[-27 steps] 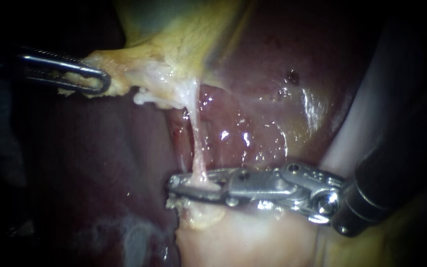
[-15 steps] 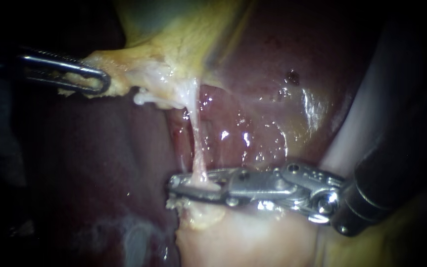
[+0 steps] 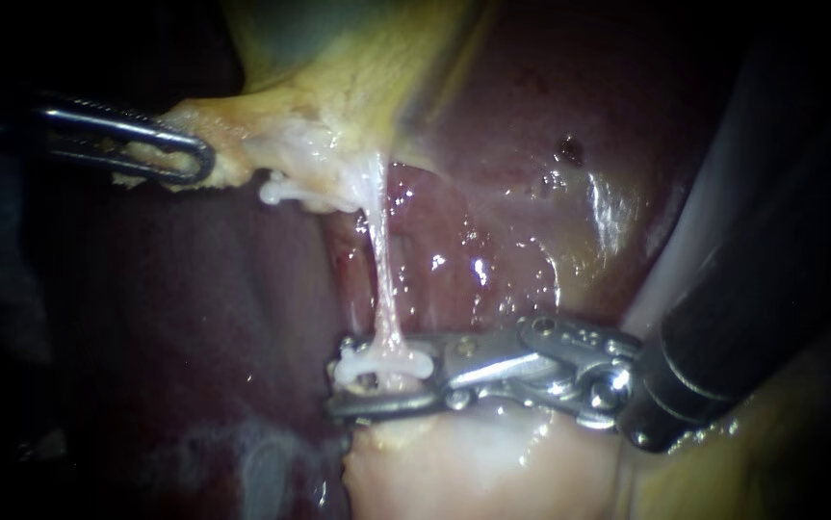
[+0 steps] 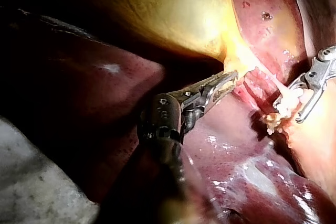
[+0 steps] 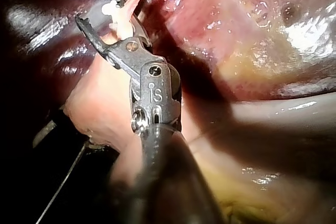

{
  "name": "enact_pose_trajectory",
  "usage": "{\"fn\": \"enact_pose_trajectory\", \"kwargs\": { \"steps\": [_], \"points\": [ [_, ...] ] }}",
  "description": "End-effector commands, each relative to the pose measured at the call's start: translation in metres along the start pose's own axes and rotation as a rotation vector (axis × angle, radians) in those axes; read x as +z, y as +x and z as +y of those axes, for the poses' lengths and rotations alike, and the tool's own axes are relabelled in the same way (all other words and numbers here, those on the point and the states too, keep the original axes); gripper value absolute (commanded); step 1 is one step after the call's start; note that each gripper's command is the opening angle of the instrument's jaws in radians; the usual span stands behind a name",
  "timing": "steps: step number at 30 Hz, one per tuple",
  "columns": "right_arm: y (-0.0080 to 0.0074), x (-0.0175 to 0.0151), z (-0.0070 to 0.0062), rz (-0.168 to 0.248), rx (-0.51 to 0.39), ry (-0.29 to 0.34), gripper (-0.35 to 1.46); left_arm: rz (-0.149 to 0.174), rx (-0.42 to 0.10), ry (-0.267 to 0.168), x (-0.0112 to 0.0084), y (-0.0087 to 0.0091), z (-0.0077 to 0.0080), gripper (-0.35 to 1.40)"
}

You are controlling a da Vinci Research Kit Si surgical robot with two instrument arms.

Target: Going back first clip right tube

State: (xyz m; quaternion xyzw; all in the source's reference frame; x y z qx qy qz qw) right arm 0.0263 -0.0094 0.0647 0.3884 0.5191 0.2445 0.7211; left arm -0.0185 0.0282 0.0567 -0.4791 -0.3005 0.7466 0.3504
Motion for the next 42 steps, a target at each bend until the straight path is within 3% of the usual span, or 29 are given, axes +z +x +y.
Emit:
{"fn": "enact_pose_trajectory", "kwargs": {
  "steps": [1,6,14,20,29,34,42],
  "points": [
    [-0.0001,-0.0001,0.0002,-0.003,-0.018,0.005,0.45,0.0,0.0,0.0,0.0,0.0,0.0,-0.35],
    [-0.0004,-0.0007,0.0013,-0.003,-0.066,-0.02,0.45,0.0,0.0,0.0,0.0,0.0,0.0,-0.35],
    [-0.0009,-0.0023,0.0033,-0.049,-0.176,-0.083,0.47,0.0,0.0,0.0,0.0,0.0,0.0,-0.35],
    [-0.001,-0.0033,0.0039,-0.055,-0.251,-0.114,0.49,0.0,0.001,0.0,0.0,-0.0001,-0.0001,-0.35],
    [0.0004,-0.0075,0.0029,-0.043,-0.359,-0.182,0.5,0.0,0.001,-0.001,-0.0001,-0.0001,-0.0002,-0.35],
    [0.0021,-0.0115,0.0022,-0.046,-0.407,-0.184,0.5,-0.001,0.001,-0.002,-0.0001,-0.0001,-0.0003,-0.35],
    [0.0027,-0.0156,0.0011,-0.065,-0.464,-0.167,0.5,-0.001,0.001,-0.001,-0.0001,-0.0002,-0.0003,-0.35]
  ]
}}
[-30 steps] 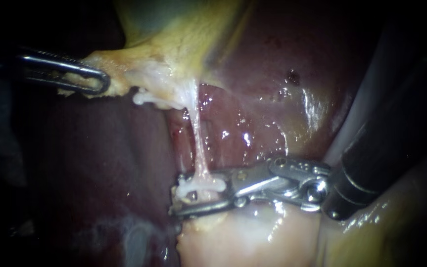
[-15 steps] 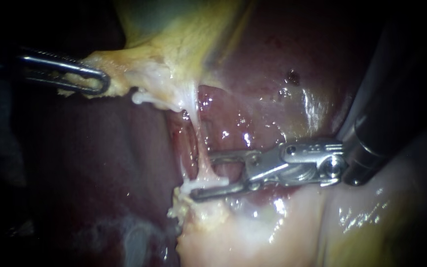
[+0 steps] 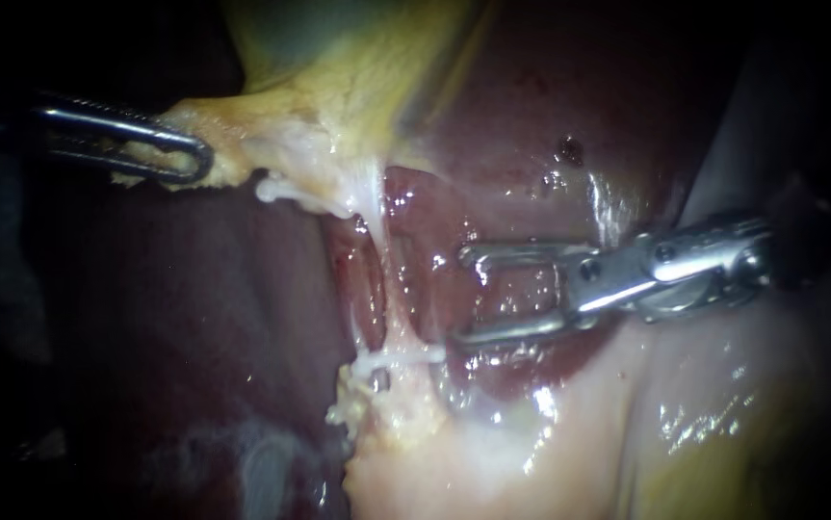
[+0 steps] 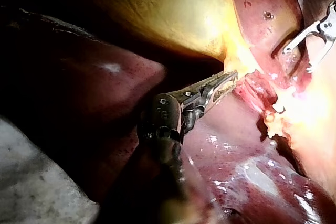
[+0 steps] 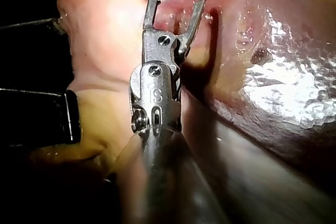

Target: Going back first clip right tube

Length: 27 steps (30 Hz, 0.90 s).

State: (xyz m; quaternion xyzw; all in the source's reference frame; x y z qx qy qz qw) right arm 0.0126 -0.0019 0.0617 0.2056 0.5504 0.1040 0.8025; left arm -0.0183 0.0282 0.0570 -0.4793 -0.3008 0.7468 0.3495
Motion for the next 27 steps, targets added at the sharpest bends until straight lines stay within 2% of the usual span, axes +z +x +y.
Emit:
{"fn": "enact_pose_trajectory", "kwargs": {
  "steps": [1,4,12,27],
  "points": [
    [0.0001,-0.0003,-0.0001,-0.01,-0.009,0.004,0.5,0.0,0.0,0.0,0.0,0.0,0.0,-0.35],
    [0.0002,-0.0007,-0.0003,-0.025,-0.028,0.008,0.5,0.0,-0.005,0.001,0.0001,-0.0001,-0.0001,-0.35],
    [0.0002,-0.0007,-0.0004,-0.025,-0.028,0.009,0.5,0.001,-0.006,0.004,0.0008,-0.0008,-0.0009,-0.35],
    [0.0002,-0.0009,-0.0004,-0.025,-0.029,0.009,0.5,-0.007,0.01,-0.007,0.0063,-0.0027,-0.0047,-0.35]
  ]
}}
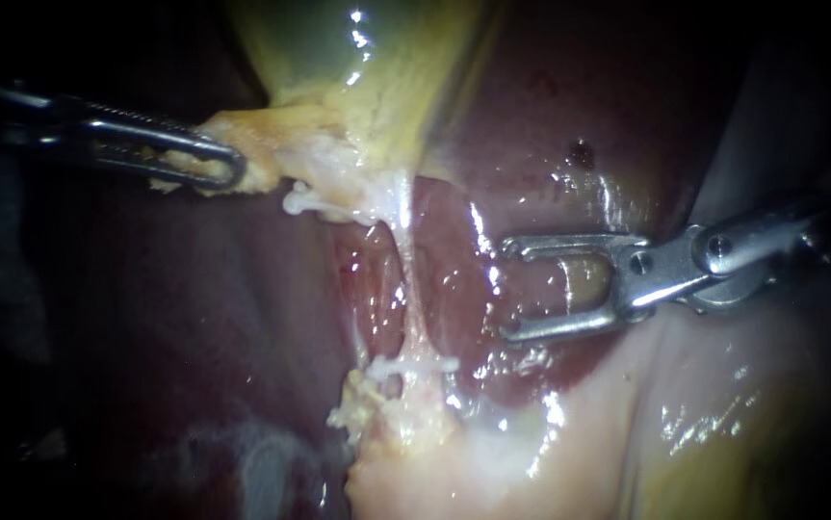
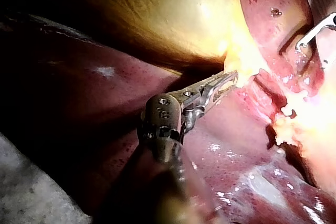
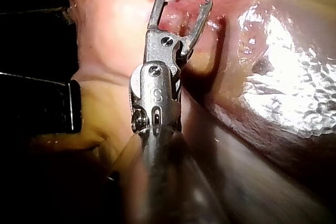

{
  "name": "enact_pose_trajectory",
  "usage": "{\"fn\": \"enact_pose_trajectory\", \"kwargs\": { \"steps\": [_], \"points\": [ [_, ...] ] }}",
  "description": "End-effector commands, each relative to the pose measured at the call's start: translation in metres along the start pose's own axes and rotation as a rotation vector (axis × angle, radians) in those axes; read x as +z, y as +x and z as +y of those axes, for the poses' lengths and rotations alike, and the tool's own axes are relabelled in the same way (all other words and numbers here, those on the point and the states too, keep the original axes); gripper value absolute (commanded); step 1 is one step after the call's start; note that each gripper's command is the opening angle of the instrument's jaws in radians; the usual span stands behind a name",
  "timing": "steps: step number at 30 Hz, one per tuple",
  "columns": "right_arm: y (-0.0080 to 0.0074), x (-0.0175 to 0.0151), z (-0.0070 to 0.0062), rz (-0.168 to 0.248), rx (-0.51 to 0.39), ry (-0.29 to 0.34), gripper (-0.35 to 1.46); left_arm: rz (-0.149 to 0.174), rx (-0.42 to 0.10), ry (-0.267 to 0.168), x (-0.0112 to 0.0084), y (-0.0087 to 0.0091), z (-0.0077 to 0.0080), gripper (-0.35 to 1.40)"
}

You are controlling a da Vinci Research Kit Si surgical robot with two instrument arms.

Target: Going back first clip right tube

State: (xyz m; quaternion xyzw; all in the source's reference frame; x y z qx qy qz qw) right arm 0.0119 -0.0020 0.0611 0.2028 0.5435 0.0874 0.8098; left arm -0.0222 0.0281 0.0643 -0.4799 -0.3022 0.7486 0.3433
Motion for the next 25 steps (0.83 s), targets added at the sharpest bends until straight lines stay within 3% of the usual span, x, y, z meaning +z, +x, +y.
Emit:
{"fn": "enact_pose_trajectory", "kwargs": {
  "steps": [1,9,25],
  "points": [
    [0.0,0.0,0.0,0.0,0.0,0.0,0.5,-0.005,0.001,0.0,0.0003,-0.0002,-0.0001,-0.35],
    [0.0,0.0,0.0,0.0,0.0,0.0,0.5,-0.012,-0.003,-0.004,0.0021,-0.0012,-0.0012,-0.35],
    [0.0,0.0,0.0,0.0,0.0,0.0,0.5,-0.014,-0.003,-0.009,0.0024,-0.0011,-0.001,-0.35]
  ]
}}
